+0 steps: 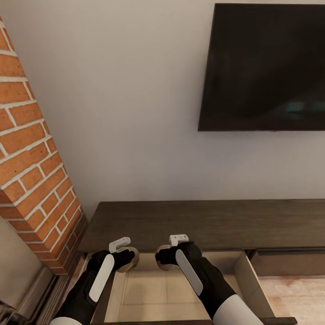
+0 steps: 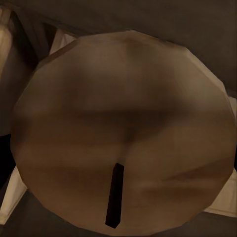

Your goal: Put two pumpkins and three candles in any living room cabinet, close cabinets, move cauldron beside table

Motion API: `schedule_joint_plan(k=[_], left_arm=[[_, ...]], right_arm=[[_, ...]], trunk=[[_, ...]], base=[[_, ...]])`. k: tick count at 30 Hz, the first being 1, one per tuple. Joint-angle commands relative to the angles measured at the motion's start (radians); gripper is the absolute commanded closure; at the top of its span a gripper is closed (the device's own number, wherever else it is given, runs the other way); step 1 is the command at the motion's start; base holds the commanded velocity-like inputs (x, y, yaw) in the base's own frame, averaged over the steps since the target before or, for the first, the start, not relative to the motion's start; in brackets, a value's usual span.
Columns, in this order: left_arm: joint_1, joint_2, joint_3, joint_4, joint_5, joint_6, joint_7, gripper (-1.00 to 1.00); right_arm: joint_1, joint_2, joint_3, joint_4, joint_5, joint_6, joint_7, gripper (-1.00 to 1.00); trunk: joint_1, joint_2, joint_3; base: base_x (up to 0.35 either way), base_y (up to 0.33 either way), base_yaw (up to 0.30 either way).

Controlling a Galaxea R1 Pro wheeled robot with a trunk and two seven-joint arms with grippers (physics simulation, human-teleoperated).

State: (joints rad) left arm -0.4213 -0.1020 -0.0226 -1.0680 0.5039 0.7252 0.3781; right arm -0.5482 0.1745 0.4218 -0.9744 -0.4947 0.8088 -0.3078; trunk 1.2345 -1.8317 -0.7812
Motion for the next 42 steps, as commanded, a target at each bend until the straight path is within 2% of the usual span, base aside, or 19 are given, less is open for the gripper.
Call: schedule_joint_plan(k=[1,16,21,25,29,33,35,42], left_arm=[[-0.001,0.0,-0.001,-0.001,0.009,0.002,0.009,1.0],[-0.006,-0.001,-0.002,0.012,0.013,0.009,0.008,1.0],[-0.087,-0.002,-0.001,0.105,0.014,0.017,0.006,1.0],[-0.153,-0.007,-0.001,0.223,0.013,0.018,0.006,1.0],[-0.183,-0.021,-0.001,0.284,0.012,0.018,0.007,1.0],[-0.189,-0.031,-0.001,0.297,0.013,0.018,0.007,1.0],[-0.189,-0.031,-0.003,0.303,0.013,0.019,0.007,1.0],[-0.189,-0.042,-0.006,0.31,0.013,0.018,0.007,1.0]], right_arm=[[-0.001,0.0,0.001,0.004,-0.01,0.0,-0.01,1.0],[-0.003,0.0,0.002,0.026,-0.012,-0.026,-0.012,1.0],[-0.056,0.0,0.001,0.091,-0.014,-0.02,-0.014,1.0],[-0.071,0.0,-0.002,0.135,-0.02,-0.018,-0.015,1.0],[-0.076,0.0,-0.003,0.159,-0.046,-0.017,-0.038,1.0],[-0.099,0.0,-0.003,0.21,-0.113,-0.018,-0.078,1.0],[-0.105,0.0,-0.003,0.229,-0.132,-0.021,-0.083,1.0],[-0.108,0.0,-0.002,0.242,-0.145,-0.032,-0.086,1.0]], trunk=[[0.004,-0.008,-0.004],[0.061,-0.113,-0.051],[0.08,-0.148,-0.067],[0.096,-0.176,-0.079],[0.111,-0.204,-0.092],[0.126,-0.232,-0.104],[0.134,-0.246,-0.111],[0.161,-0.295,-0.133]], base=[[0.0,0.0,0.0],[0.0,0.0,0.0],[0.0,0.0,0.0],[0.0,0.0,0.0],[0.0,0.0,0.0],[0.0,0.0,0.0],[0.0,0.0,0.0],[0.0,0.0,0.0]])
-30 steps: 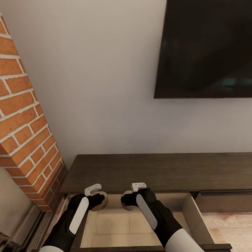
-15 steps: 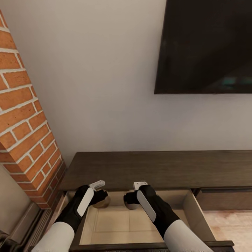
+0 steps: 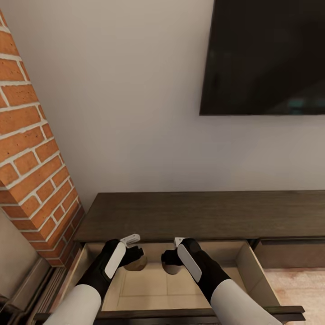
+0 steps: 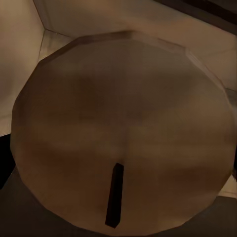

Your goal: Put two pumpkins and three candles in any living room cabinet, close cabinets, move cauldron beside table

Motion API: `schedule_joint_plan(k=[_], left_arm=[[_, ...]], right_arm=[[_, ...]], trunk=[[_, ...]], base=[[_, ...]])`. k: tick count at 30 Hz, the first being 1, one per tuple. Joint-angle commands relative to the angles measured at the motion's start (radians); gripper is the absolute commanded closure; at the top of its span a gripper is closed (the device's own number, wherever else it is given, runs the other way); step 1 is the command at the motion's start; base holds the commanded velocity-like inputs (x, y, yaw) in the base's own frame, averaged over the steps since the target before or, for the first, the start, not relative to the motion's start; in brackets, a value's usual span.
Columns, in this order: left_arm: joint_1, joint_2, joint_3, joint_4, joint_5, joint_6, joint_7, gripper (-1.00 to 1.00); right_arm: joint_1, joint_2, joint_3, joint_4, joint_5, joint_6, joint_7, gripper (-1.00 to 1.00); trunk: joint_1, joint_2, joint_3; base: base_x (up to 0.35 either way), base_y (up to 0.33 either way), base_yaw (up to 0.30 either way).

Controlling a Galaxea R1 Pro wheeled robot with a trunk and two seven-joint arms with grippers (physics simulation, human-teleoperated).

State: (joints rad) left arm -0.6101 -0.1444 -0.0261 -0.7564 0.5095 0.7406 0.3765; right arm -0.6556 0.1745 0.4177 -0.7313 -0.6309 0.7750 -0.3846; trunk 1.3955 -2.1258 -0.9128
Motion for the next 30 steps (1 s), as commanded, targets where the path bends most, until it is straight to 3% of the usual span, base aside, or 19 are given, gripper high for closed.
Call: schedule_joint_plan(k=[1,30], left_arm=[[-0.001,-0.001,-0.003,-0.001,0.007,0.002,0.009,1.0],[-0.003,-0.003,-0.008,-0.001,0.006,0.002,0.01,1.0]], right_arm=[[-0.001,0.0,0.002,-0.001,-0.009,-0.004,-0.01,1.0],[-0.001,0.0,0.001,-0.002,-0.01,-0.025,-0.01,1.0]], trunk=[[0.004,-0.008,-0.004],[0.115,-0.211,-0.095]], base=[[0.0,0.0,0.0],[0.0,0.0,0.0]])
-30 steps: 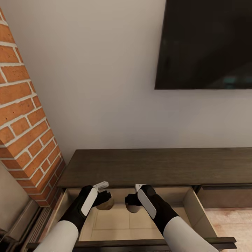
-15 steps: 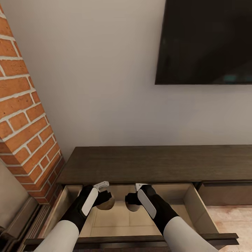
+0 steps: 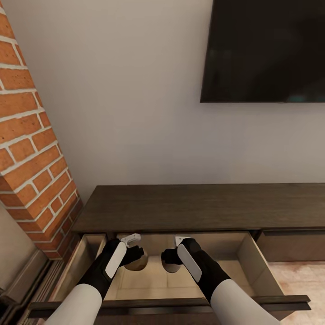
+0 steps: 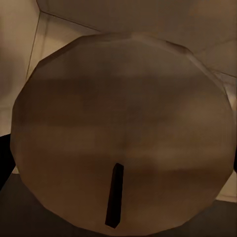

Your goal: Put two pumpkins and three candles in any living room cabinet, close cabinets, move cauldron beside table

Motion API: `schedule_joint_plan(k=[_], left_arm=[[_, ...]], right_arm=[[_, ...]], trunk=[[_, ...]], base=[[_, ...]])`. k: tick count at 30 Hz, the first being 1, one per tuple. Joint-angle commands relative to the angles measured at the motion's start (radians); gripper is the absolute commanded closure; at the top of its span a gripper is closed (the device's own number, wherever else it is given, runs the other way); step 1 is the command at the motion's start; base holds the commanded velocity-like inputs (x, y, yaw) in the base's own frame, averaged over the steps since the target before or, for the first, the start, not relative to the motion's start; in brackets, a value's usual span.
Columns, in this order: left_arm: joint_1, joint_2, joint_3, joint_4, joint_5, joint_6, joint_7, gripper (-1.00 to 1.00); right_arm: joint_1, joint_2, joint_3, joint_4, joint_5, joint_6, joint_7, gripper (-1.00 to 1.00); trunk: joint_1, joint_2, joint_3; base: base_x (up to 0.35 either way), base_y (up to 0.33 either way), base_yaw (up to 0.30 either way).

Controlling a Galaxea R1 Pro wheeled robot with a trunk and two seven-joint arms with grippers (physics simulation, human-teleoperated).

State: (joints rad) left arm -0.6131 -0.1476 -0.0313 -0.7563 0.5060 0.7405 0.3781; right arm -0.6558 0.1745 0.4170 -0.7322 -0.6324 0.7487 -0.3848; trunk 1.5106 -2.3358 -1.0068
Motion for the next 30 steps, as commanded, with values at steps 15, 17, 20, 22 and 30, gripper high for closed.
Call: schedule_joint_plan(k=[15,17,20,22,30], left_arm=[[0.0,0.0,-0.002,-0.002,0.011,0.002,0.007,1.0],[0.0,0.0,-0.002,-0.003,0.011,0.002,0.007,1.0],[0.0,0.0,-0.002,-0.003,0.011,0.002,0.007,1.0],[0.0,0.0,-0.002,-0.003,0.011,0.002,0.007,1.0],[0.0,0.0,-0.001,-0.005,0.015,0.002,0.007,1.0]], right_arm=[[-0.001,0.0,0.002,-0.006,-0.009,0.004,-0.009,1.0],[-0.001,0.0,0.002,-0.006,-0.009,0.005,-0.009,1.0],[-0.001,0.0,0.002,-0.006,-0.009,0.006,-0.008,1.0],[-0.001,0.0,0.002,-0.006,-0.009,0.006,-0.008,1.0],[-0.001,0.0,0.002,-0.009,-0.01,0.008,-0.008,1.0]], trunk=[[0.057,-0.106,-0.048],[0.065,-0.12,-0.054],[0.077,-0.141,-0.064],[0.08,-0.148,-0.067],[0.08,-0.148,-0.067]], base=[[0.0,0.0,0.0],[0.0,0.0,0.0],[0.0,0.0,0.0],[0.0,0.0,0.0],[0.0,0.0,0.0]])
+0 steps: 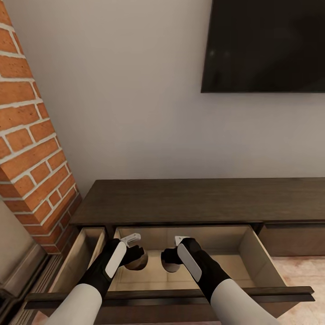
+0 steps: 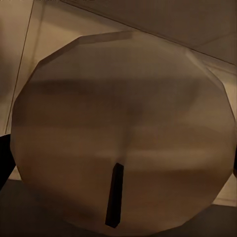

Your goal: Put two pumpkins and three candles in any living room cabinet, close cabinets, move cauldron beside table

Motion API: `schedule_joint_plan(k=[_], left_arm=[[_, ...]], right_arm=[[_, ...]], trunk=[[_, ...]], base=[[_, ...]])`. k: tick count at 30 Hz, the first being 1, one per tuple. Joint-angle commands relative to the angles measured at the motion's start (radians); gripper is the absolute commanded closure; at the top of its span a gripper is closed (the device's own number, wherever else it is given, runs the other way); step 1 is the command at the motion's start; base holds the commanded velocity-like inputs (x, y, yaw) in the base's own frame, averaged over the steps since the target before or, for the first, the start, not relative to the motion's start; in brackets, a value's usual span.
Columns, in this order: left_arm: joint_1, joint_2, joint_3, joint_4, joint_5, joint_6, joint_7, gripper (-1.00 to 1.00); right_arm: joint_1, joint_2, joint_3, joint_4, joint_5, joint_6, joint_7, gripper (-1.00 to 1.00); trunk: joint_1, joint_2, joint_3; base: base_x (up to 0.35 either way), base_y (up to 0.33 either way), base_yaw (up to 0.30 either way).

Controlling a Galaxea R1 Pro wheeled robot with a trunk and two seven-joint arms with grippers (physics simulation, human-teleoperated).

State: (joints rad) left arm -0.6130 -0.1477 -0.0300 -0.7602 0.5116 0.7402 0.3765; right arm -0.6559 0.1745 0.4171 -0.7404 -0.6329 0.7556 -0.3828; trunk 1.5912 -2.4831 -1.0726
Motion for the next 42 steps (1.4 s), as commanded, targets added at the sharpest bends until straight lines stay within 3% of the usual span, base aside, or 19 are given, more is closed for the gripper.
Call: schedule_joint_plan(k=[1,7,14,42], left_arm=[[0.0,0.0,-0.002,-0.002,0.01,0.002,0.009,1.0],[0.0,0.0,-0.003,0.0,0.011,0.002,0.009,1.0],[-0.001,0.002,-0.002,0.001,0.012,0.002,0.009,1.0],[0.0,-0.001,-0.003,-0.002,0.011,0.002,0.009,1.0]], right_arm=[[-0.001,0.0,0.002,-0.001,-0.01,0.002,-0.01,1.0],[-0.001,0.0,0.0,-0.002,-0.011,0.002,-0.01,1.0],[-0.001,0.0,0.002,-0.002,-0.049,0.002,-0.01,1.0],[-0.001,0.0,0.002,-0.001,-0.051,0.004,-0.01,1.0]], trunk=[[0.0,0.0,-0.001],[0.0,0.0,-0.001],[0.0,0.0,-0.001],[0.007,-0.014,-0.007]], base=[[0.0,0.0,0.0],[0.0,0.0,0.0],[0.05,0.035,0.0],[0.018,0.062,0.0]])
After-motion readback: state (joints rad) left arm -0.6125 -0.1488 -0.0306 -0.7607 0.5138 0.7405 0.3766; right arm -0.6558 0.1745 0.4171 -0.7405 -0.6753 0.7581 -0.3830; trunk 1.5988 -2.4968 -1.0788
